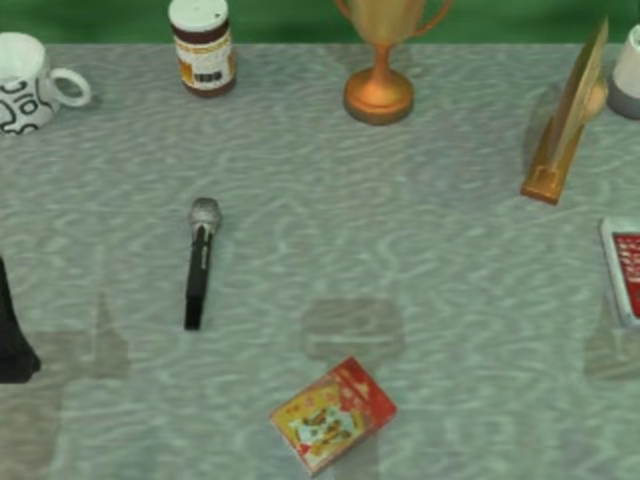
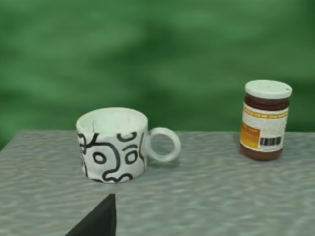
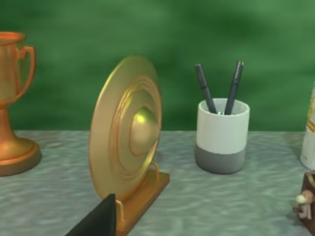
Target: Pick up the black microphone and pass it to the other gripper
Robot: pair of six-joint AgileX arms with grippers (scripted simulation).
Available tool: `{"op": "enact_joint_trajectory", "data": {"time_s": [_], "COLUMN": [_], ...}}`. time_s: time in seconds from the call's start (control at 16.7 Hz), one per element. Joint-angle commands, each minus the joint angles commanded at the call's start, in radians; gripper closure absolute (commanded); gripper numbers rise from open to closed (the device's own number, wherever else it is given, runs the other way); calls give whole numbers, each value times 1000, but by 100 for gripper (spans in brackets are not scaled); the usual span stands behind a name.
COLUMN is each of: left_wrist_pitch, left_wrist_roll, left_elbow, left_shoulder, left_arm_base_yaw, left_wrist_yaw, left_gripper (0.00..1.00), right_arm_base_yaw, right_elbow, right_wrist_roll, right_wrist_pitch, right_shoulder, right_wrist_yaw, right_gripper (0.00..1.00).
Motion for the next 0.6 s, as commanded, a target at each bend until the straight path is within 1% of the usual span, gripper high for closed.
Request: {"op": "enact_joint_trajectory", "data": {"time_s": [0.18,0.3,0.42,0.6], "left_wrist_pitch": [-6,-39,-94,-210], "left_wrist_roll": [-2,-14,-35,-77], "left_elbow": [10,60,147,322], "left_shoulder": [10,62,157,378], "left_arm_base_yaw": [-3,-17,-39,-82], "left_wrist_yaw": [0,1,1,-1], "left_gripper": [0,0,0,0], "right_arm_base_yaw": [0,0,0,0], "right_elbow": [0,0,0,0], "right_wrist_roll": [0,0,0,0], "right_wrist_pitch": [0,0,0,0], "right_shoulder": [0,0,0,0], "right_wrist_yaw": [0,0,0,0], "right_gripper": [0,0,0,0]}}
